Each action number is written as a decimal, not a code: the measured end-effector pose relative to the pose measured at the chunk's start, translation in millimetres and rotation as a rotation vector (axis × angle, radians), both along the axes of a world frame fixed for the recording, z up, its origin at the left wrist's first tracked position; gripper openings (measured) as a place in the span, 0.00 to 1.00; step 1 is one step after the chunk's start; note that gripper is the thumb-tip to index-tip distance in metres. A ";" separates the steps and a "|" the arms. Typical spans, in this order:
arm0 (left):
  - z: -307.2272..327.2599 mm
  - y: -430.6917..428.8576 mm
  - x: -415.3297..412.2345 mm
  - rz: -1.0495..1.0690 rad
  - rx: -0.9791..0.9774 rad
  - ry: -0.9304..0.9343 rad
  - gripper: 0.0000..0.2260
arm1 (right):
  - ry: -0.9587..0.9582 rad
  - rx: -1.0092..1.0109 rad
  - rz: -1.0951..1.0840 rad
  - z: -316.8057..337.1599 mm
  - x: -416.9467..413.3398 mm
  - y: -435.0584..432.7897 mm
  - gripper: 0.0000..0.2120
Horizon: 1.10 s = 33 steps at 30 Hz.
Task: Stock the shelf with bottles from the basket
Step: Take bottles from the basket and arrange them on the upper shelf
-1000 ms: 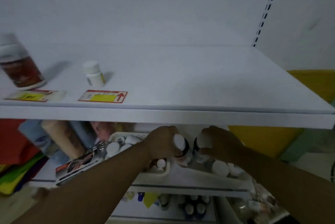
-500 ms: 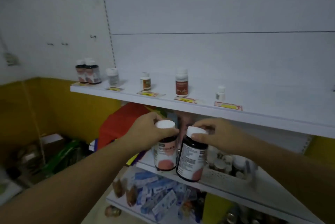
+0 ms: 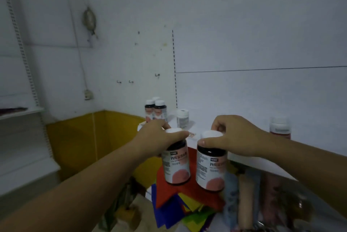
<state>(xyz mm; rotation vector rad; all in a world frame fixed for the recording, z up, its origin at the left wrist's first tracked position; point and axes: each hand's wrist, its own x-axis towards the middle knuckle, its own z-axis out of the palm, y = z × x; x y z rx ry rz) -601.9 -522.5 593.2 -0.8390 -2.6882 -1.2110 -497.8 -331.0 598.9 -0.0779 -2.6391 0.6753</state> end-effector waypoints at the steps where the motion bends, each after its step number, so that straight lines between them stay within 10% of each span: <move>1: 6.9 -1.4 -14.1 0.004 0.005 0.004 0.20 | 0.016 -0.004 0.010 7.6 -14.1 0.9 0.29; 23: 139.8 44.9 -427.4 -0.040 0.516 0.270 0.21 | 0.286 -0.266 -0.346 71.5 -380.5 30.4 0.21; 33: 62.9 144.2 -534.9 -0.362 -0.045 -0.056 0.21 | -0.154 -0.265 -0.443 28.0 -468.6 37.9 0.27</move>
